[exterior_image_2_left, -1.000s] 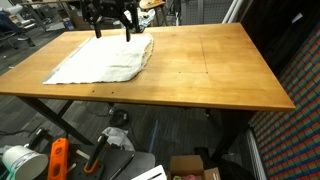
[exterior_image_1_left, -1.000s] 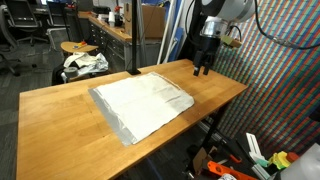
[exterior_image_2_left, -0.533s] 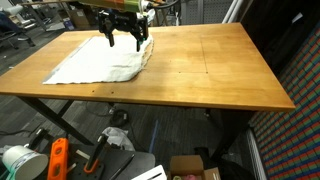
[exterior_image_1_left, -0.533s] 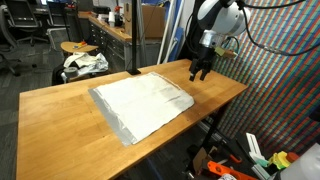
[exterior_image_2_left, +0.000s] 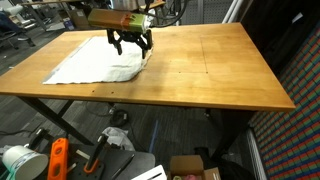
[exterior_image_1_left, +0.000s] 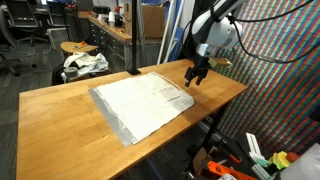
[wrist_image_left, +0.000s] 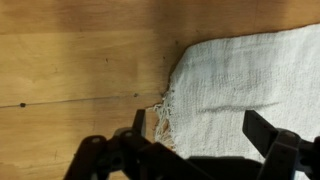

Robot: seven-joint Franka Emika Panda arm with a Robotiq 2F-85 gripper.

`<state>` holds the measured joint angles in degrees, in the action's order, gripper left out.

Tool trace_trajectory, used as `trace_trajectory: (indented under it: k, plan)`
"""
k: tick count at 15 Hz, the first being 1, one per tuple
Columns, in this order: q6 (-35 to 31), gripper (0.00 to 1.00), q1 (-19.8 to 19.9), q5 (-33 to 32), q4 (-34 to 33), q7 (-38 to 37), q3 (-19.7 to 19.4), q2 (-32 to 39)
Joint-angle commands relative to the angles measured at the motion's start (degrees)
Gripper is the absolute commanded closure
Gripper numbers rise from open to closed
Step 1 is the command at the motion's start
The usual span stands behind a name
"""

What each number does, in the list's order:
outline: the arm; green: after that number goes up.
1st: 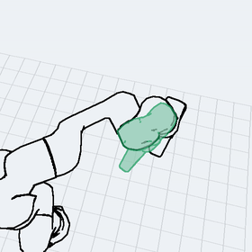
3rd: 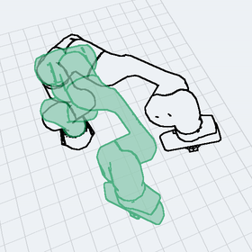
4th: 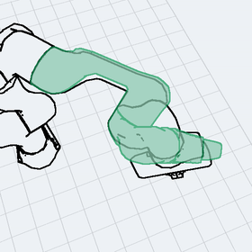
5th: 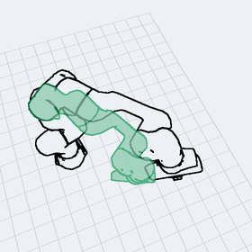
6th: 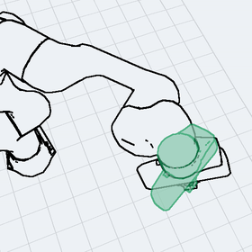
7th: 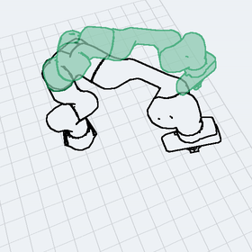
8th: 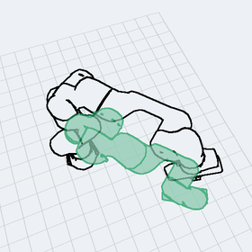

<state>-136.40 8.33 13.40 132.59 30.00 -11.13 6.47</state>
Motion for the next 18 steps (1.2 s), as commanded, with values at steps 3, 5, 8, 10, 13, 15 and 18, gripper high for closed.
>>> trace_trajectory:
  k: [3,5,8,10,13,15,18]
  plan:
    - [-1.5,0.0,1.73,-0.1,1.4,3.11,2.34,1.7]
    - [-1.57,0.0,1.94,0.04,1.95,4.17,2.77,2.31]
    - [-2.81,0.0,2.16,0.44,2.76,5.26,3.46,3.06]
    - [-3.88,0.0,2.29,0.23,3.01,5.33,3.82,3.6]
    - [-5.84,0.0,2.57,0.72,3.36,5.34,4.45,4.25]
    - [-6.49,0.0,2.72,0.21,3.15,4.97,4.77,4.87]
    - [-6.54,0.0,2.9,-0.16,2.81,4.74,5.15,5.63]
